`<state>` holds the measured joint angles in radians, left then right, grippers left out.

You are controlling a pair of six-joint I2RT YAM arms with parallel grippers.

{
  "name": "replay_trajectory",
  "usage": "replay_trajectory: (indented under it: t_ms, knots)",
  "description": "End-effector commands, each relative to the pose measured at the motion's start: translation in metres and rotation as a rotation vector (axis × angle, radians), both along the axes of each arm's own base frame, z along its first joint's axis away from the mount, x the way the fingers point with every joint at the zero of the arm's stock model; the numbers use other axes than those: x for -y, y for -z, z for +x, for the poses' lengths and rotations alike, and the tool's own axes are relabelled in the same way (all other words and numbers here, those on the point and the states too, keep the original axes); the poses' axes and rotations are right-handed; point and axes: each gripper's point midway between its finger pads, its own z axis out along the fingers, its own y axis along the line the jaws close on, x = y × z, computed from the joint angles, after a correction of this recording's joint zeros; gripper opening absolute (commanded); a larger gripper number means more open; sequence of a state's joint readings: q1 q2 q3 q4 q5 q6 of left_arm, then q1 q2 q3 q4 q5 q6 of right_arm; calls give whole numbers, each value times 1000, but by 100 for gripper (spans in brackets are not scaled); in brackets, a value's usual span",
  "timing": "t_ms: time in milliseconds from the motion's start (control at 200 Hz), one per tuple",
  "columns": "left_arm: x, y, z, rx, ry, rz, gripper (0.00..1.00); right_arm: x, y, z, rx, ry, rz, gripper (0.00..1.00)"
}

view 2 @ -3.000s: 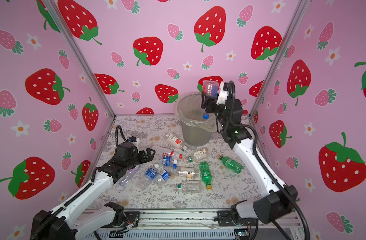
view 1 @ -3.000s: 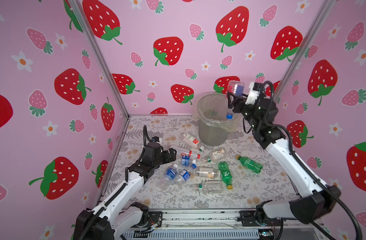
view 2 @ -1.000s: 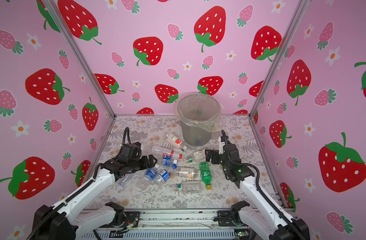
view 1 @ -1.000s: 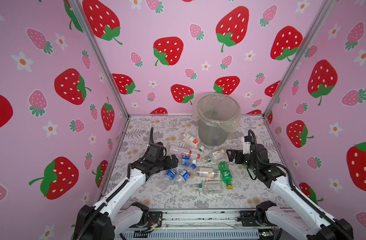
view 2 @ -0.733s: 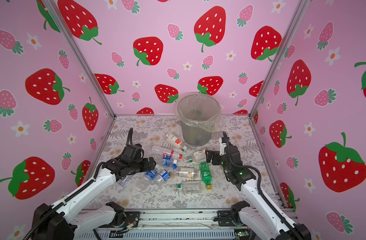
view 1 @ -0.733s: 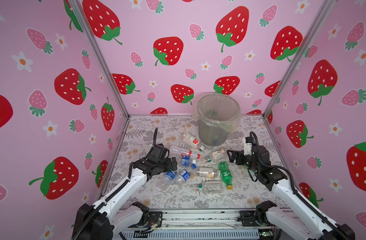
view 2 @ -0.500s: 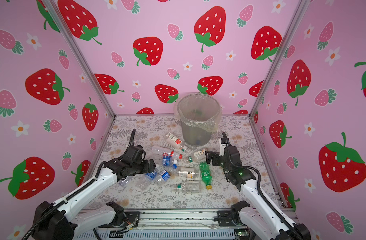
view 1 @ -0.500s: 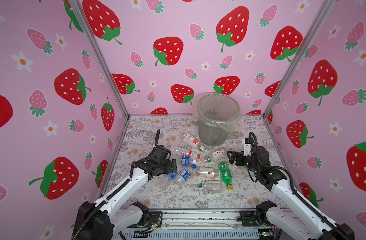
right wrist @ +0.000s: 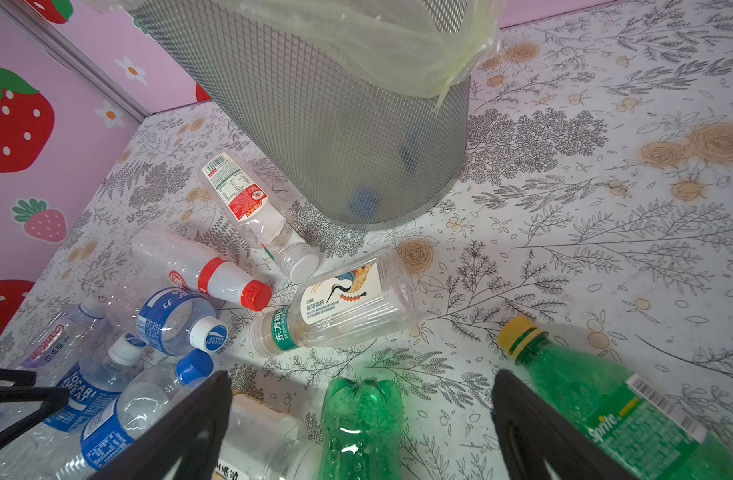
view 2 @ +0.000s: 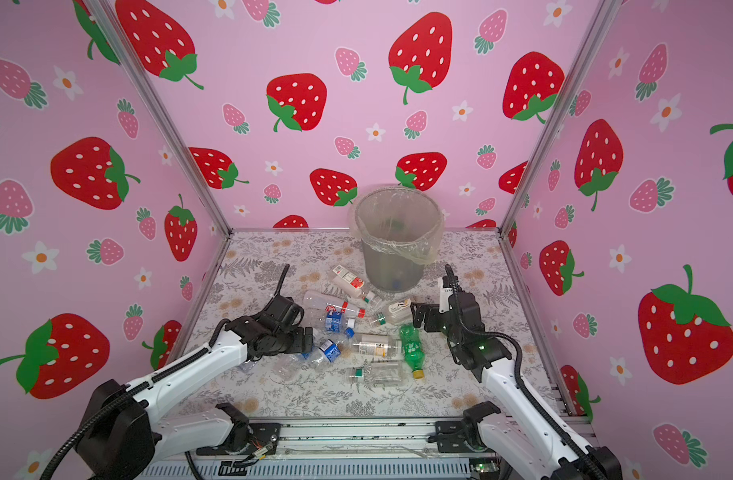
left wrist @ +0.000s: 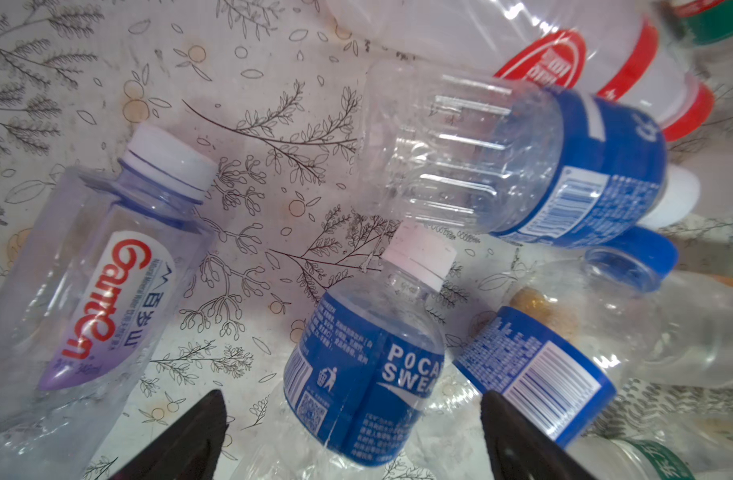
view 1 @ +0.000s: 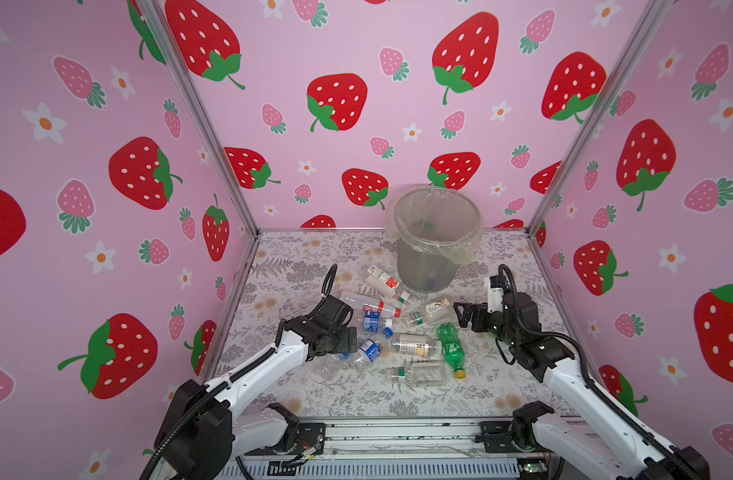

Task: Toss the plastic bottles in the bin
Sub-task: 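Lower the left gripper onto the blue-labeled Pocari Sweat bottle and close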

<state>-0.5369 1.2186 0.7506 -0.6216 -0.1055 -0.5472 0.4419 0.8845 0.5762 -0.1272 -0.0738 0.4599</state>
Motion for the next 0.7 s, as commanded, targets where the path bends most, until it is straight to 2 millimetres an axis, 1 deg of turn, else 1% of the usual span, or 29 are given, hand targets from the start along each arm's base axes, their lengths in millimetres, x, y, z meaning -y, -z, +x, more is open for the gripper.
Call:
replay_trajectory:
  t_ms: [0, 225, 320, 505, 560, 695]
  knots:
    - [-6, 10, -4, -23, -16, 35, 94, 0, 0, 1, 2, 5, 14, 99]
    - [-4, 21, -4, -40, -9, 42, 91, 1, 1, 0, 1, 5, 11, 99]
    - [-4, 26, -4, -53, -3, 49, 86, 1, 0, 0, 2, 6, 10, 99]
    - [-5, 35, -6, -69, 2, 66, 85, 1, -2, 1, 10, 1, 7, 99]
    - [-9, 36, -5, -61, -2, 91, 80, 1, -2, 0, 12, -1, 7, 99]
    - [-10, 36, -5, -47, 7, 110, 78, 2, -2, -1, 14, 1, 6, 99]
